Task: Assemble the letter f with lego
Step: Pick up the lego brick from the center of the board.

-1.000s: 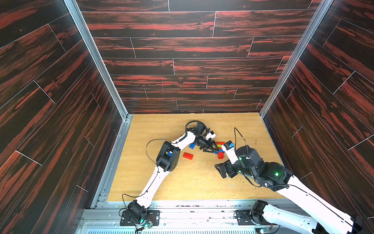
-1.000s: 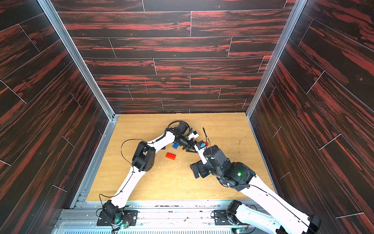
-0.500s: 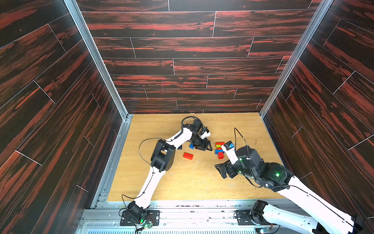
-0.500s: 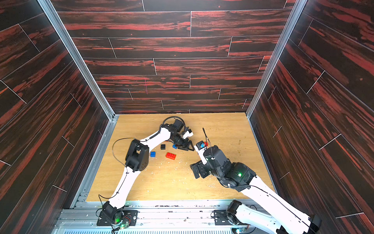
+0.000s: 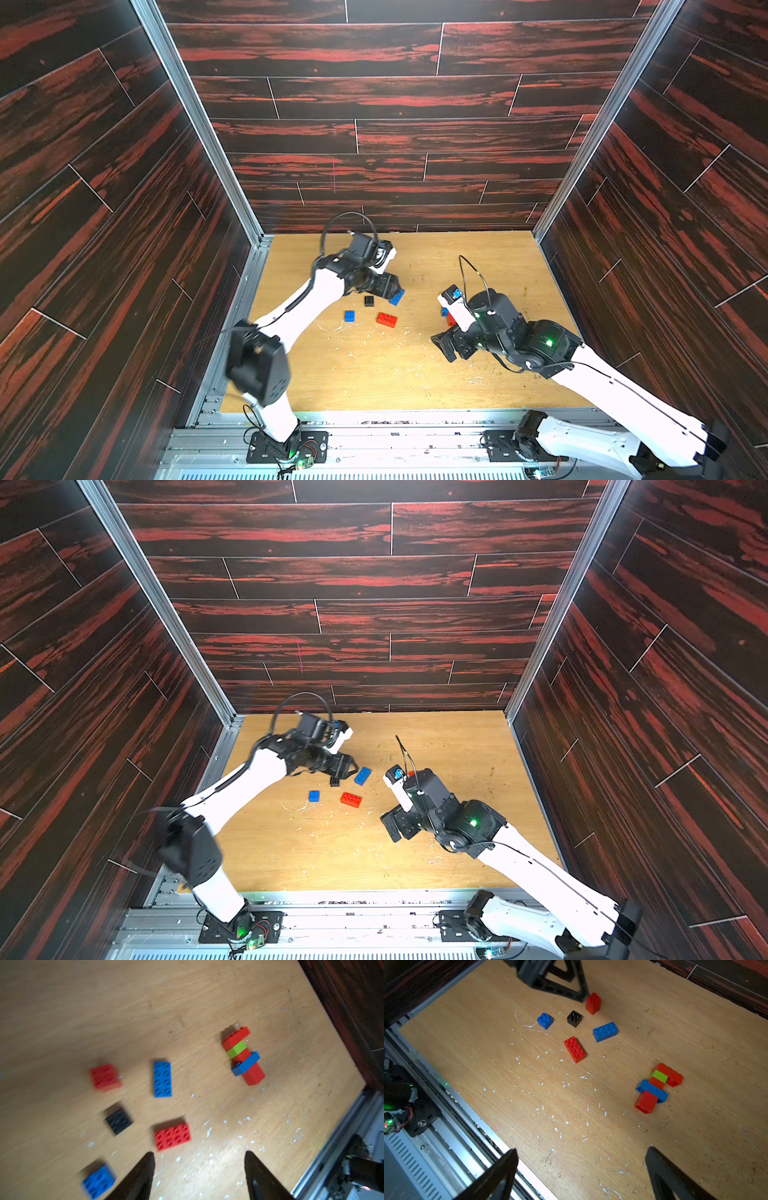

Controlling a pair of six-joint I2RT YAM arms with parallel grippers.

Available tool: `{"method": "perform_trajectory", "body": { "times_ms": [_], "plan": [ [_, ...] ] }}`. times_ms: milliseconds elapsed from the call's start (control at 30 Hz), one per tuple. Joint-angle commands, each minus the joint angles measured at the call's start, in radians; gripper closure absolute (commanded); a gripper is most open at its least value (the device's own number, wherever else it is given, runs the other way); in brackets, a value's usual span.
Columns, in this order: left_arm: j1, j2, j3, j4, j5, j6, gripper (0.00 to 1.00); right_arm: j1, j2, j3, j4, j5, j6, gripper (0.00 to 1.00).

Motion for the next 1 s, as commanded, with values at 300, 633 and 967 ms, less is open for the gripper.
{"method": "perform_trajectory", "body": {
  "times_ms": [300, 633, 967],
  "plan": [
    [0.02, -0.614, -0.459, 0.051, -0.347, -0.088, 0.21, 0.001, 0.17, 0.101, 0.135, 0.012, -0.08, 0.01],
    [0.019, -1.164, -0.659, -0.078, -0.47, -0.143, 0.04, -0.116, 0.355, 0.178, 0.267, -0.122, -0.048, 0.02],
    [0.019, -1.595, -0.734, -0.131, -0.194, -0.152, 0.0, -0.145, 0.556, 0.273, 0.391, -0.212, -0.221, 0.02]
  ]
}}
